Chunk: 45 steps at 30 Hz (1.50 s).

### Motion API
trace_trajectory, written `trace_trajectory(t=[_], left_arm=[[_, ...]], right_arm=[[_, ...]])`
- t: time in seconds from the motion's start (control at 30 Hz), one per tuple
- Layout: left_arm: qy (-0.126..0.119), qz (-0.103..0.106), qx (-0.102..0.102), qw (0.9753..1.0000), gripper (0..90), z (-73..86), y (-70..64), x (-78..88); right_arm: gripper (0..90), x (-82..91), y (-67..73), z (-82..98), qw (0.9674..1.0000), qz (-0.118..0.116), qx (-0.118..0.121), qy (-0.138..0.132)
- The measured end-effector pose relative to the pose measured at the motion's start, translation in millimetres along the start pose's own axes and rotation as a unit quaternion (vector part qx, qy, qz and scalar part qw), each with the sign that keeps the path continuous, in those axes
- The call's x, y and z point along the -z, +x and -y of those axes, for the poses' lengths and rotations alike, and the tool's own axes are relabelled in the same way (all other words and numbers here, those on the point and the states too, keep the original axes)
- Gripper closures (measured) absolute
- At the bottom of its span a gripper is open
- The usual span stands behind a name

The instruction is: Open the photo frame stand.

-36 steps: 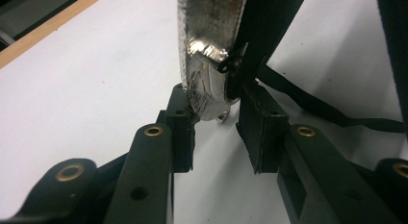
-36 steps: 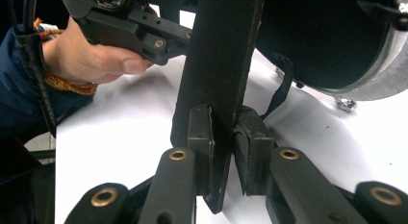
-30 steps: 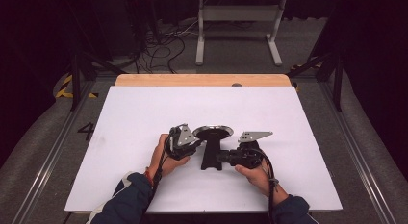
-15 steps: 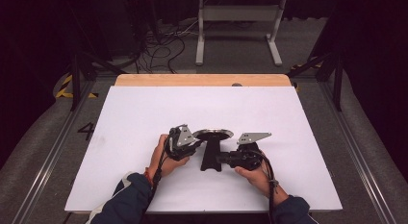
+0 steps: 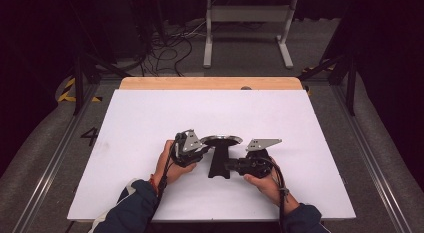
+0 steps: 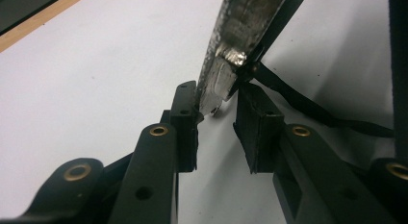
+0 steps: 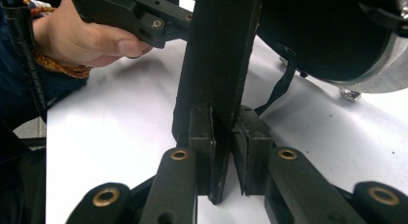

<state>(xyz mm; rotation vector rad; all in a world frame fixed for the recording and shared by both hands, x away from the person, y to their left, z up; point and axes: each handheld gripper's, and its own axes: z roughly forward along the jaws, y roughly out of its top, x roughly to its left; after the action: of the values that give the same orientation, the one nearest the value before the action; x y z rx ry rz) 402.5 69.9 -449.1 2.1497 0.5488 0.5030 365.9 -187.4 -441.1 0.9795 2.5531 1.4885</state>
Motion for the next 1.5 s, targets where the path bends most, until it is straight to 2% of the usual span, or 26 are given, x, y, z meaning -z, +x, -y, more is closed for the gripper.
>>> trace_trajectory(t=[0.33, 0.43, 0.53, 0.7, 0.83, 0.9, 0.97, 1.13, 1.27, 1.37, 1.5], left_arm=[[-0.002, 0.005, 0.006, 1.0, 69.4, 1.1, 2.2, 1.6], [-0.006, 0.005, 0.004, 1.0, 68.1, 0.8, 3.1, 3.4], [-0.01, 0.01, 0.003, 0.9999, 67.0, 0.7, 4.5, 6.3], [-0.018, 0.012, 0.004, 0.9998, 65.3, 0.8, 7.5, 11.4], [-0.024, 0.022, 0.002, 0.9995, 65.0, 0.8, 9.4, 16.4], [-0.029, 0.027, -0.001, 0.9992, 64.8, 0.4, 9.9, 18.0], [-0.031, 0.026, -0.005, 0.9992, 64.5, -0.3, 9.6, 19.4], [-0.031, 0.026, -0.002, 0.9992, 65.6, -0.5, 9.4, 18.1], [-0.032, 0.022, -0.002, 0.9992, 66.8, -1.0, 7.9, 15.7], [-0.03, 0.024, -0.004, 0.9992, 68.9, -1.5, 5.7, 13.9], [-0.03, 0.021, 0.002, 0.9993, 68.6, -1.4, 4.6, 10.2]], right_arm=[[75.7, 4.7, 6.1, 0.1, 0.9995, 0.028, 0.016, 0.001], [72.2, 9.2, 7.7, -0.5, 0.9991, 0.039, 0.017, -0.005], [72.5, 14.5, 11.9, -2.6, 0.9982, 0.051, 0.026, -0.016], [78.5, 25.4, 23.0, -7.6, 0.9953, 0.073, 0.05, -0.041], [88.0, 32.2, 30.6, -10.0, 0.992, 0.093, 0.063, -0.057], [89.5, 33.3, 32.7, -10.6, 0.9918, 0.092, 0.065, -0.06], [90.0, 34.3, 38.3, -12.4, 0.9903, 0.095, 0.075, -0.069], [90.0, 26.2, 52.7, -14.9, 0.9881, 0.095, 0.091, -0.08], [90.0, 11.1, 64.9, -15.3, 0.9852, 0.107, 0.106, -0.082], [90.0, -5.9, 73.7, -13.9, 0.9849, 0.111, 0.107, -0.078], [90.0, -18.1, 79.7, -12.2, 0.9849, 0.115, 0.107, -0.073]])
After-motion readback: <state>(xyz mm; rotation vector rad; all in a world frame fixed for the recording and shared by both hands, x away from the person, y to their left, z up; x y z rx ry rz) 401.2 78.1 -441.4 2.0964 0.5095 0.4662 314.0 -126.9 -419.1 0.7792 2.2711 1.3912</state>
